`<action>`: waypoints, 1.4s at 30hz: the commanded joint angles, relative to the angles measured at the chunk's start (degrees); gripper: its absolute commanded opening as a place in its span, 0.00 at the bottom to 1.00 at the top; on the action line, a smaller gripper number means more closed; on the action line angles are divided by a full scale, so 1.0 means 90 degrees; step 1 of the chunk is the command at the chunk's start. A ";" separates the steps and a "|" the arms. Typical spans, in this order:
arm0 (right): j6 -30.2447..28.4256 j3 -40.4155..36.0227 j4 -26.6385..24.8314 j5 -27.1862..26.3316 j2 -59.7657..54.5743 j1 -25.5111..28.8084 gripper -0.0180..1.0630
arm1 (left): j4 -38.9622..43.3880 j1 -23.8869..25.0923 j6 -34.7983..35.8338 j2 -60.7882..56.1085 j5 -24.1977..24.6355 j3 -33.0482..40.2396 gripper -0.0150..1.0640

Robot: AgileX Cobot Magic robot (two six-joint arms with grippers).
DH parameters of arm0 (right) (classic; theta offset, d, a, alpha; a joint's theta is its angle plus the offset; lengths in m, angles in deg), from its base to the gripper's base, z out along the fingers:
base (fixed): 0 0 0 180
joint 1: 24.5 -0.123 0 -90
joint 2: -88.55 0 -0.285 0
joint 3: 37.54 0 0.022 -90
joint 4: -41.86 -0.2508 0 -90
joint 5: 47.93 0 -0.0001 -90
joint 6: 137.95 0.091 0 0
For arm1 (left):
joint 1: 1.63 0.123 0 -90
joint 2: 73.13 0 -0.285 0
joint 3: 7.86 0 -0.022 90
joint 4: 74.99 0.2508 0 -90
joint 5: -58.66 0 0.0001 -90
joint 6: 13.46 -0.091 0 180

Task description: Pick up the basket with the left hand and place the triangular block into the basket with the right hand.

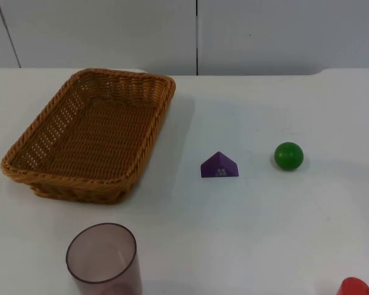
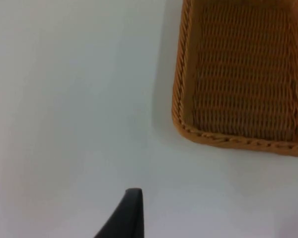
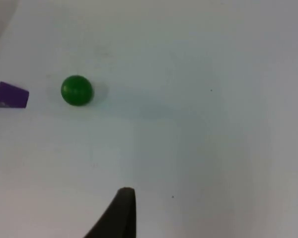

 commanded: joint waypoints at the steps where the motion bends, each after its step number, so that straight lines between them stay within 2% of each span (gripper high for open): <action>1: -0.0018 0.0058 -0.0016 -0.0079 -0.0101 0.0035 0.99 | -0.0160 0.0029 -0.0130 0.0184 -0.0219 -0.0046 0.99; 4: -0.0018 0.0058 -0.0016 -0.0091 -0.0207 0.0035 0.99 | -0.0286 0.0029 -0.0286 0.0534 -0.0377 -0.0075 0.99; 7: -0.0018 0.0058 -0.0016 -0.0110 -0.0386 0.0035 0.99 | -0.0470 0.0029 -0.0782 0.1346 -0.0263 -0.0447 0.99; 13: -0.0018 0.0045 -0.0015 -0.0188 -0.0509 0.0035 0.99 | -0.0470 0.0029 -0.1193 0.2577 -0.0252 -0.1139 0.99; 16: -0.0018 0.0045 -0.0015 -0.0188 -0.0502 0.0035 0.99 | -0.0470 0.0029 -0.1592 0.3668 -0.0167 -0.1975 0.99; 17: -0.0018 0.0045 -0.0015 -0.0188 -0.0502 0.0035 0.99 | -0.0445 0.0029 -0.1674 0.4255 -0.0073 -0.2474 0.99; 18: -0.0018 0.0045 -0.0015 -0.0188 -0.0502 0.0035 0.99 | -0.0445 0.0029 -0.1674 0.4255 -0.0073 -0.2474 0.99; 22: -0.0018 0.0045 -0.0015 -0.0176 -0.0513 0.0035 0.99 | -0.0412 0.0029 -0.2162 0.5602 0.0202 -0.3677 0.99; 27: -0.0018 0.0045 -0.0015 -0.0132 -0.0513 0.0035 0.99 | -0.0502 0.0029 -0.2402 0.6618 0.0521 -0.4393 0.99; 34: -0.0018 0.0045 -0.0133 -0.0132 -0.0513 0.0035 0.99 | -0.0633 0.0029 -0.2939 0.7590 0.0416 -0.4786 0.99; 42: -0.0018 0.0045 -0.0146 -0.0132 -0.0513 0.0035 0.99 | -0.0919 0.0158 -0.3031 0.8169 -0.0100 -0.4961 0.99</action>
